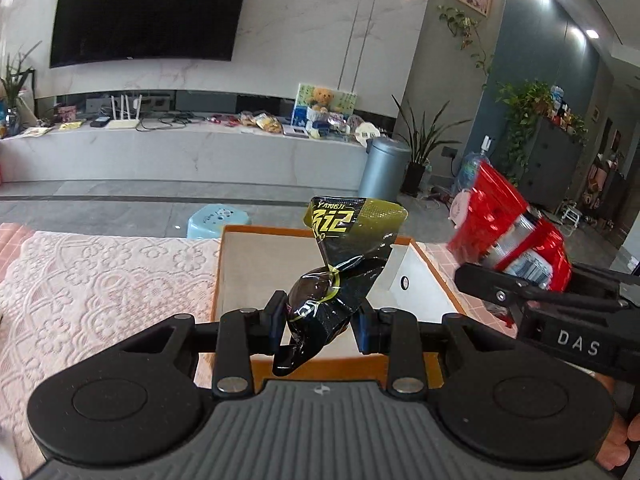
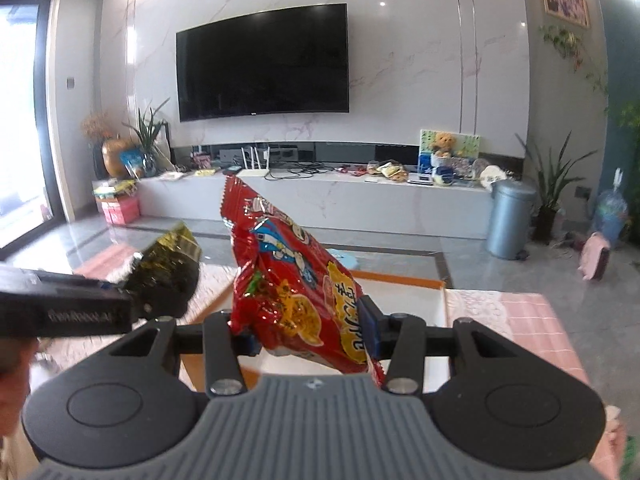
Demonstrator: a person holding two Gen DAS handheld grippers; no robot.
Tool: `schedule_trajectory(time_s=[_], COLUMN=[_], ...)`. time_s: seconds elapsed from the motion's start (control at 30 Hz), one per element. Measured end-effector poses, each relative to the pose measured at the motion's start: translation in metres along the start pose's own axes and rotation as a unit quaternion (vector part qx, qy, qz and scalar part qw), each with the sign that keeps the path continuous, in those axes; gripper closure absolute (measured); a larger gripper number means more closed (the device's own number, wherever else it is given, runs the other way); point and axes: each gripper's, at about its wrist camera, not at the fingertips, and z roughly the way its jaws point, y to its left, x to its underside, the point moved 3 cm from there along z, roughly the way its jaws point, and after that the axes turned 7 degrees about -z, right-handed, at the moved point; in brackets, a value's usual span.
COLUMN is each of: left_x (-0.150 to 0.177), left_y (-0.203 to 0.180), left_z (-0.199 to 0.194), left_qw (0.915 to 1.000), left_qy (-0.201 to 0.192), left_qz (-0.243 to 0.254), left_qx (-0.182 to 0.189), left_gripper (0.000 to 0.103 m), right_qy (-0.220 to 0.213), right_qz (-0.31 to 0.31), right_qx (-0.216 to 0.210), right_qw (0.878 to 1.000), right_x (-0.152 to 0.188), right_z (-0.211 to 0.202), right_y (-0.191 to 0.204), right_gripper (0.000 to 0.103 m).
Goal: Organize snacks
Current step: 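Lift both packets and carry them over the orange box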
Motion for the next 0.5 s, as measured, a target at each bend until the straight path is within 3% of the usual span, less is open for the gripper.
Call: schedule_trajectory(time_s=[0.3, 0.5], left_x=[0.0, 0.011], left_y=[0.006, 0.022], left_z=[0.073, 0.113], left_qw=[0.9973, 0.9914], left_qy=[0.059, 0.111], left_qz=[0.024, 0.031], left_qx=[-0.037, -0.061], left_gripper=[0.066, 0.066], right_qy=[0.05, 0.13], right_qz=[0.038, 0.058], right_qx=[-0.024, -0.038], right_qw=[0.998, 0.989], right_x=[-0.006, 0.014], right_z=[0.085, 0.144], right_y=[-0.011, -0.015], right_gripper=[0.059, 0.059])
